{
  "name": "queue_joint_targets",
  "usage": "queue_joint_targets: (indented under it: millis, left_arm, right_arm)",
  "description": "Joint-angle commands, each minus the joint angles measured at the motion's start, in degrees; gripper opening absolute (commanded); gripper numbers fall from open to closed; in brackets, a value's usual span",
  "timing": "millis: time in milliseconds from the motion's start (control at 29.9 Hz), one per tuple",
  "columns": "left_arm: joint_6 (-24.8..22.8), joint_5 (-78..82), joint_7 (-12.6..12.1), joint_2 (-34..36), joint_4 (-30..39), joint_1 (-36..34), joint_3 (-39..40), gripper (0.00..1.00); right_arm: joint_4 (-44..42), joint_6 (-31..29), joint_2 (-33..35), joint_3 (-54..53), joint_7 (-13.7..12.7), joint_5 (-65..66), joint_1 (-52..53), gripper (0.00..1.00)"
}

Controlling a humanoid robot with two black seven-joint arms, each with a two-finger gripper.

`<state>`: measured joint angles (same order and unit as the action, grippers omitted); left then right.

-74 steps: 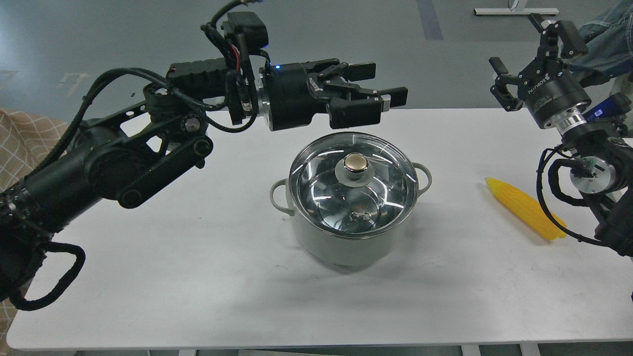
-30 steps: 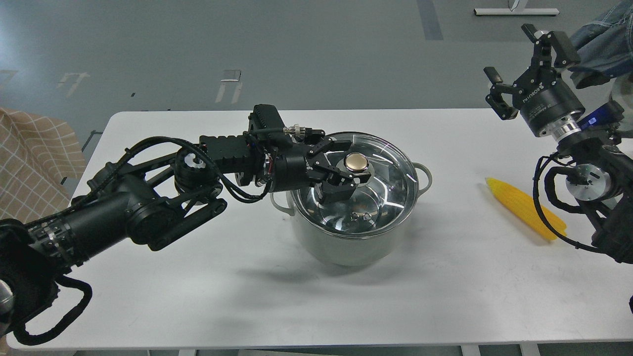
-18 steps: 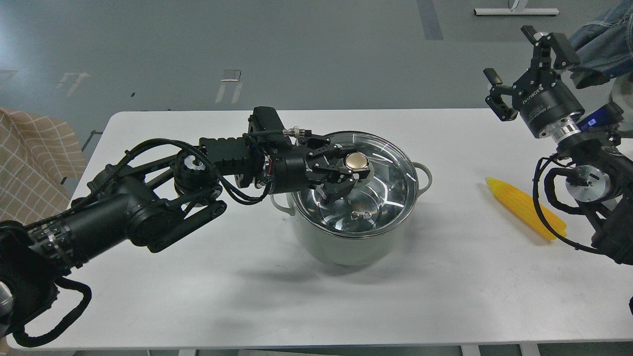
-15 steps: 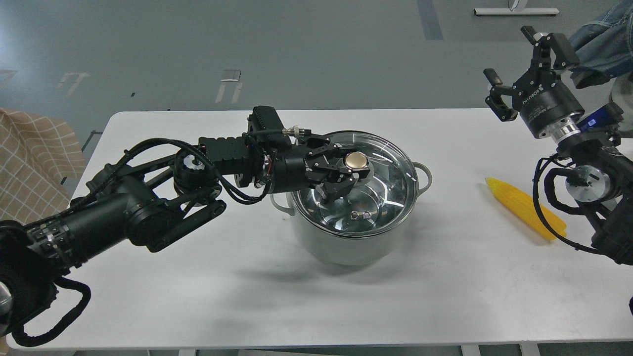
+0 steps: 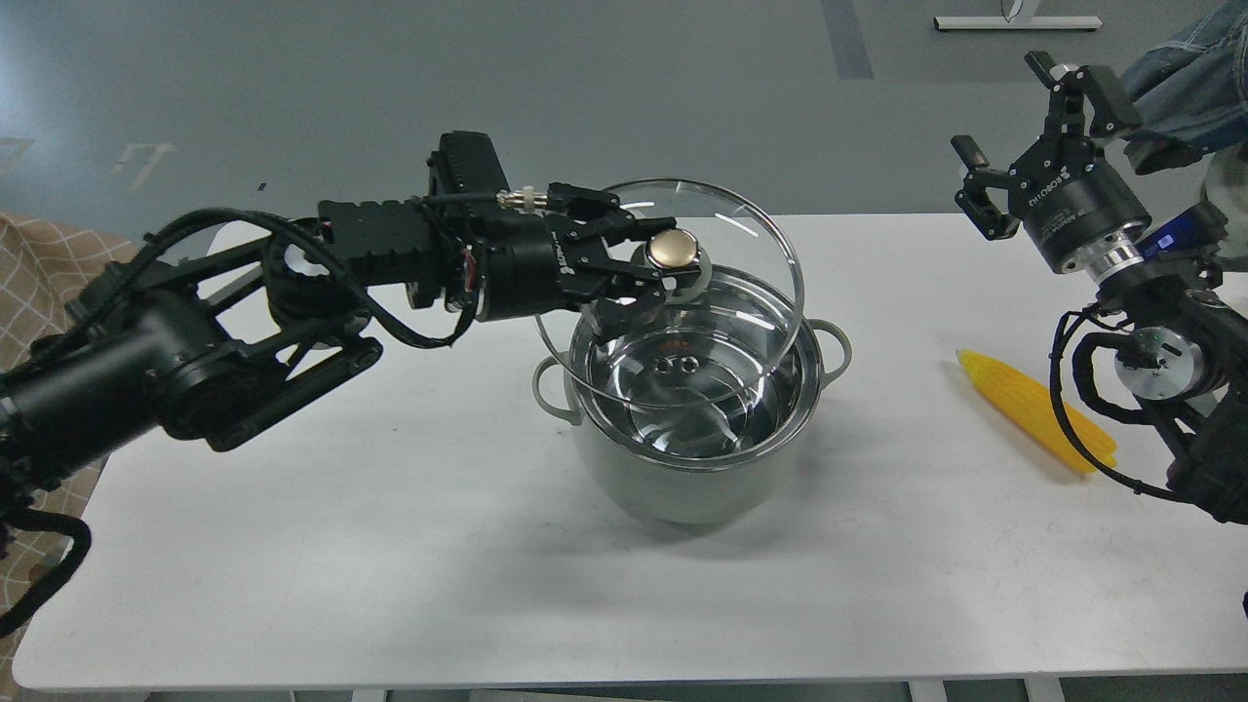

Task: Open pot and put corn in
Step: 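Carry the glass lid away from the pot and lower it onto the table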

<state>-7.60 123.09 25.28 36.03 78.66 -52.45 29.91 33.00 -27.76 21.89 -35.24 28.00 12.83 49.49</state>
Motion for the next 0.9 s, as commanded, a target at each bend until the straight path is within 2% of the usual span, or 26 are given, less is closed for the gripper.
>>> queue_joint_targets:
  millis: [0, 33, 100, 268, 368, 435, 502, 636, 703, 870]
  left_arm:
    - [1.4, -3.6, 2.0, 10.0, 1.2, 0.4, 0.6, 0.0]
    - [3.0, -4.9, 2.7, 12.9, 1.1, 0.7, 0.2, 0.0]
    - [4.9, -6.5, 2.7, 15.6, 1.1, 1.1, -0.5, 0.0]
    - [10.0, -11.0, 2.7, 20.7, -0.3, 11.7, 0.2, 0.0]
    - [15.0, -11.6, 2.7, 20.9, -3.5, 16.5, 0.2, 0.0]
    - [22.5, -11.6, 2.7, 20.3, -8.1, 20.4, 0.0, 0.0]
    - [25.5, -11.9, 2.7, 19.9, -10.4, 22.0, -0.3, 0.0]
    - [26.7, -12.8, 2.7, 17.8, -15.5, 24.1, -0.5, 0.0]
    - [27.5, -14.9, 2.7, 15.1, -20.4, 25.9, -0.6, 0.0]
    - [28.7, -16.7, 2.7, 11.9, -24.9, 28.2, -0.6, 0.0]
  right_arm:
    - [0.0, 0.0, 0.0, 0.0, 0.0, 0.0, -0.1, 0.99]
    - [0.0, 0.0, -0.1, 0.0, 0.0, 0.0, -0.1, 0.99]
    - [0.0, 0.1, -0.2, 0.0, 0.0, 0.1, -0.1, 0.99]
    - [0.0, 0.1, -0.4, 0.0, 0.0, 0.3, -0.5, 0.99]
    - [0.0, 0.0, -0.4, 0.0, 0.0, 0.3, -0.6, 0.99]
    - [0.0, 0.0, -0.4, 0.0, 0.0, 0.4, -0.6, 0.99]
    - [0.0, 0.0, -0.4, 0.1, 0.0, 0.4, -0.6, 0.99]
    - [-0.1, 0.0, -0.4, 0.1, 0.0, 0.5, -0.6, 0.99]
    - [-0.1, 0.1, -0.5, 0.1, 0.0, 0.4, -0.6, 0.99]
    - [0.0, 0.1, -0.5, 0.1, 0.0, 0.5, -1.1, 0.99]
